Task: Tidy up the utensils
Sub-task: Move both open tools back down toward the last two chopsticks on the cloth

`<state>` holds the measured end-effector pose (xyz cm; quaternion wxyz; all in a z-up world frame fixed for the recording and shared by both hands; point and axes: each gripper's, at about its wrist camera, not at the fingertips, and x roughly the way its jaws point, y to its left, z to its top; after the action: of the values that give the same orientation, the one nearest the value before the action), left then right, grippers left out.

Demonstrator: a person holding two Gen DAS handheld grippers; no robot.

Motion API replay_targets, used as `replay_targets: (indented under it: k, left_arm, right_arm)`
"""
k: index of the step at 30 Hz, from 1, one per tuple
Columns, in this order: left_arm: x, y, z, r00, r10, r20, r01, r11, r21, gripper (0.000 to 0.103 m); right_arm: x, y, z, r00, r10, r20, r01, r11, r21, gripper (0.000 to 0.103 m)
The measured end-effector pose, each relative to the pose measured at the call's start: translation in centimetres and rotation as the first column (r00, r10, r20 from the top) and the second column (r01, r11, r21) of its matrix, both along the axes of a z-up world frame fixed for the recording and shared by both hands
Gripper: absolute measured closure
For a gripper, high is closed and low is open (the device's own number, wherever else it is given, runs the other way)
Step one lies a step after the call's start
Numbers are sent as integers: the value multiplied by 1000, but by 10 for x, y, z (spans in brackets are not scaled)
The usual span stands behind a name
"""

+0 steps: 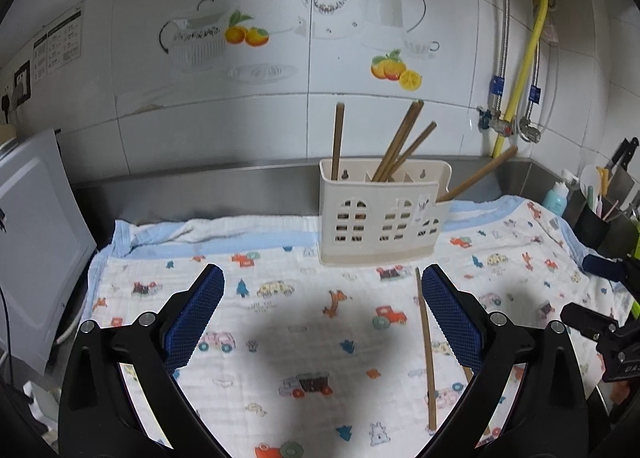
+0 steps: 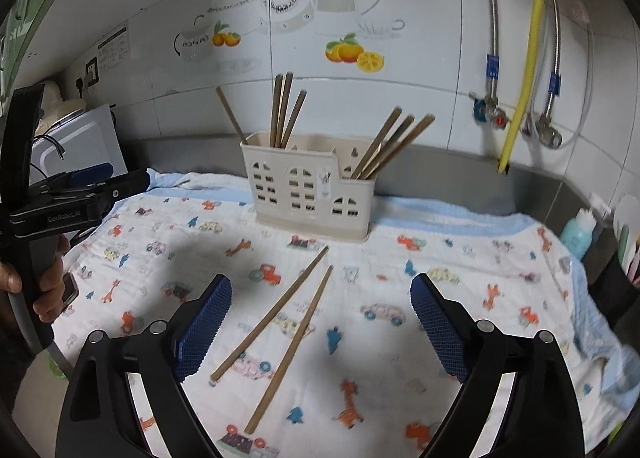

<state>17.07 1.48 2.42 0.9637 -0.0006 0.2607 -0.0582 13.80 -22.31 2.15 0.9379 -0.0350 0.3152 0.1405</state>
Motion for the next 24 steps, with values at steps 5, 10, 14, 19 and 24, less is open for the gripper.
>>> replay_targets:
  k: [5, 10, 14, 19, 24]
  left_arm:
    - [-6, -3, -10, 1000, -5, -4, 5, 1000, 27, 5]
    - [-11, -3, -18, 1000, -10, -12, 10, 1000, 24, 5]
    - [-14, -4, -23, 1000, -17, -13, 17, 999, 33, 5]
    - [-16, -3, -29, 1000, -21, -15, 21, 999, 35, 5]
    - [-15, 2, -33, 1000, -12, -19, 12, 999, 32, 5]
  right_arm:
    - [-8, 5, -13, 1000, -18, -18, 18, 1000, 14, 15]
    - [-15, 9, -25, 998, -38, -42, 39, 999, 30, 15]
    - [-23, 12, -38, 997, -59, -59, 61, 998, 30, 15]
    - [-31, 14, -57, 992, -85, -90, 88, 996, 32, 16]
    - [-35, 17, -70, 988, -94, -124, 103, 992, 68, 24]
